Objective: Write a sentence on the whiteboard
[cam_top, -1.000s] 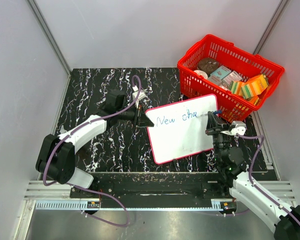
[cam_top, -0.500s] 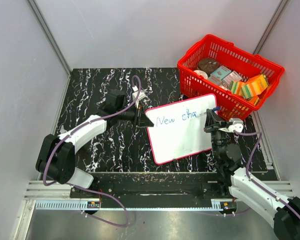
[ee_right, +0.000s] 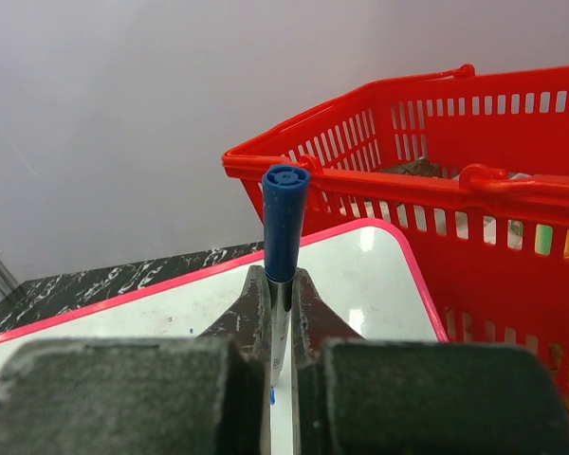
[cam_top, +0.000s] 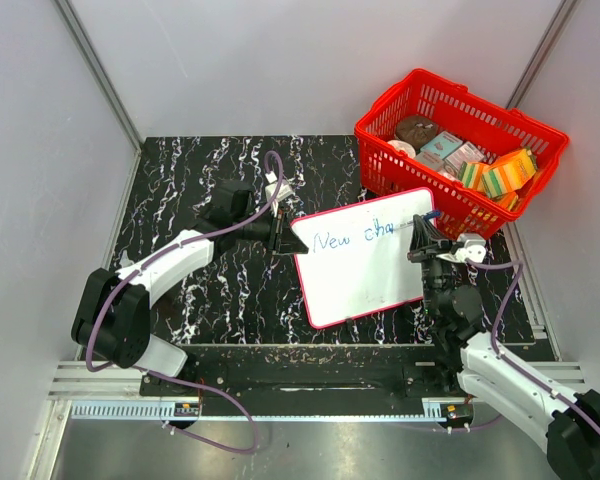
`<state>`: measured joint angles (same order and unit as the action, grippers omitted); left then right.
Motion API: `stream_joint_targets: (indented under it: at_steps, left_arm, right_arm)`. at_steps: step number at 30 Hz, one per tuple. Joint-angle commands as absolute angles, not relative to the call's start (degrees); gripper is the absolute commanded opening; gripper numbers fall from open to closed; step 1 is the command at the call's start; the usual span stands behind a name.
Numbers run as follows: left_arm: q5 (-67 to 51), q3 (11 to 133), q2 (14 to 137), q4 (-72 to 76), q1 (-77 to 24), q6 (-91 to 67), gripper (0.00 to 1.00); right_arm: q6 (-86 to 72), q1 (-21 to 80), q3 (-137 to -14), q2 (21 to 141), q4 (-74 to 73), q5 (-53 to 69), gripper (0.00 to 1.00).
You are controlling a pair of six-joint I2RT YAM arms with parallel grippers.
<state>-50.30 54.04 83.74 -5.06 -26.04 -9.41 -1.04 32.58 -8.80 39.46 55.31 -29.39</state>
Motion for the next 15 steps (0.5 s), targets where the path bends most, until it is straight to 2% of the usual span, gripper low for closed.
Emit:
stream_joint_targets:
  at_steps: [1,15]
  left_arm:
    - [-37.4,52.3,86.7,-11.5,-27.9,5.3,0.0]
    - [-37.3,52.4,86.6,-11.8,-28.1,5.4,0.0]
  right_arm:
    - [1.7,32.3,-12.2,40.1,58.0,-30.2,0.0]
    - [3.9,32.4,-12.9,42.7,61.2,-32.8,0.0]
